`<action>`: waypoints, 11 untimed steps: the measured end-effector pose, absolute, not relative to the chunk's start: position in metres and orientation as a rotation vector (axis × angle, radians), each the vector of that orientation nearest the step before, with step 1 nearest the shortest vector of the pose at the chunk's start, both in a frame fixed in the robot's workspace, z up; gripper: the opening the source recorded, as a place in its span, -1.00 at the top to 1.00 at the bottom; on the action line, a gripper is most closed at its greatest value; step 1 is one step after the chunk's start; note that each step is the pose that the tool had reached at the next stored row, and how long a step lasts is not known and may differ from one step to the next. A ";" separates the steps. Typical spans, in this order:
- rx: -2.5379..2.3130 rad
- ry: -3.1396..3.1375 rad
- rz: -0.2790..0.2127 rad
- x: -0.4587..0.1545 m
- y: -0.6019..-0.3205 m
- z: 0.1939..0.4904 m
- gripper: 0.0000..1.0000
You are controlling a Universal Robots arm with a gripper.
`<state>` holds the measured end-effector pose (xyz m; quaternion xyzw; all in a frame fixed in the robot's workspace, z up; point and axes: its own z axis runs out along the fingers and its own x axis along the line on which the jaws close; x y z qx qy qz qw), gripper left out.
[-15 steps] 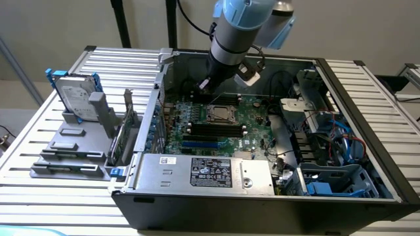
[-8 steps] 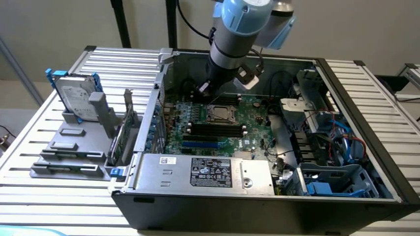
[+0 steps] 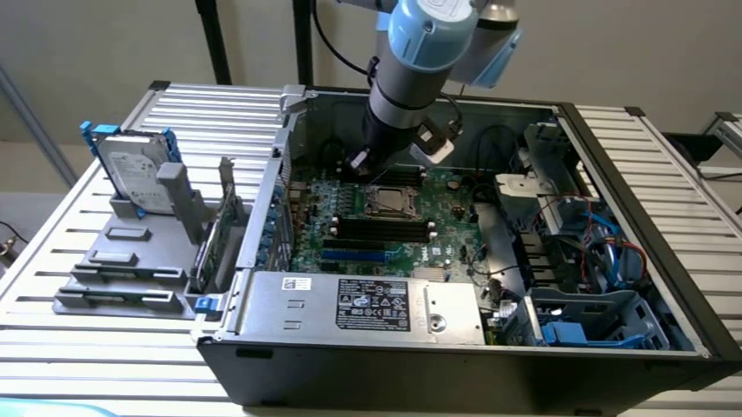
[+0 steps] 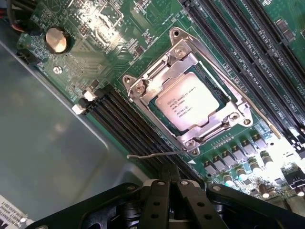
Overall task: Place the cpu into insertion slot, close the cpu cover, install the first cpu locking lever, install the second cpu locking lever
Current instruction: 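Install the first cpu locking lever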
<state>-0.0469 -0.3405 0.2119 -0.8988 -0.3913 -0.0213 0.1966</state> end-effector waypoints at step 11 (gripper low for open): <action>-2.553 -1.108 -0.039 -0.047 -0.335 0.204 0.79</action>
